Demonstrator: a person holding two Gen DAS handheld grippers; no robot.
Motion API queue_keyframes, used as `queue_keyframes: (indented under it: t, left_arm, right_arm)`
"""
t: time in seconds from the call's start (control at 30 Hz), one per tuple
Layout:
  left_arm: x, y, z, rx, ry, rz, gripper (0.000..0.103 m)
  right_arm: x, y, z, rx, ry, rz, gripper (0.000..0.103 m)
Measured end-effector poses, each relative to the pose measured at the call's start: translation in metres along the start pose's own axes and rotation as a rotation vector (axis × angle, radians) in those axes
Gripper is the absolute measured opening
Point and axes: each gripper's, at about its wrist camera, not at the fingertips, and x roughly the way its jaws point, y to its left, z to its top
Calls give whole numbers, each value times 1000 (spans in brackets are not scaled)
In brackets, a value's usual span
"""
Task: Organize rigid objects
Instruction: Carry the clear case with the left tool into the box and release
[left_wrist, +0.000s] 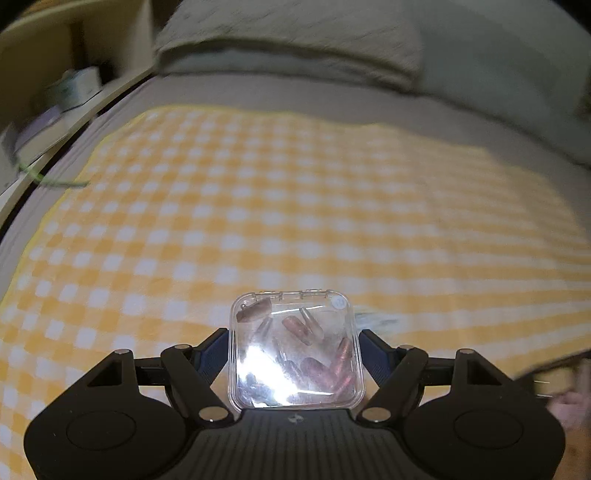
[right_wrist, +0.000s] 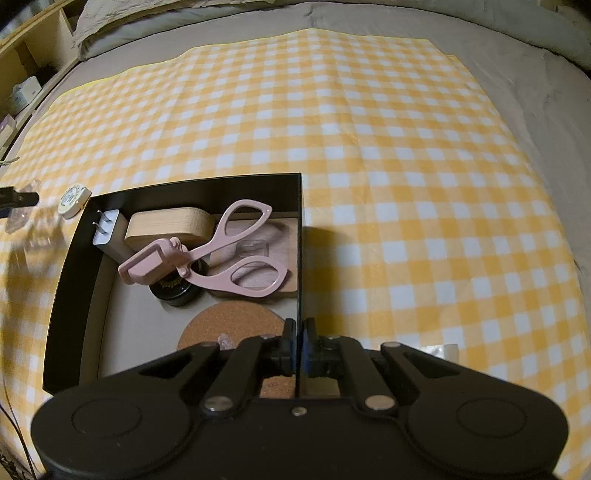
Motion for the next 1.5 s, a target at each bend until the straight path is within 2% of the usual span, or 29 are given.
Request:
queue_keyframes:
  t: [0.1, 0.23, 0.4, 0.5, 0.73, 1.23, 1.5]
  left_arm:
    - [-28, -19, -3, 0, -22, -104, 76]
    - [-58, -47, -18, -22, 17, -291, 76]
    - [-95, -89, -48, 82, -7, -362, 76]
    - [-107, -107, -66, 104, 16, -412, 76]
    - [-104, -139, -96, 84, 59, -396, 76]
    - [-73, -168, -104, 90, 102, -324, 76]
    - [-70, -165, -108, 106, 131, -364, 83]
  right_arm:
    - [0, -1, 0, 11, 3, 1, 4]
    - [0, -2, 0, 15, 5, -6, 4]
    - [0, 0, 0, 14, 11, -15, 3]
    - [0, 0, 0, 17, 15, -20, 3]
    - [0, 2, 1, 14, 17, -27, 3]
    - [-2, -2, 2, 17, 15, -12, 3]
    - [-2, -2, 1, 16, 16, -14, 3]
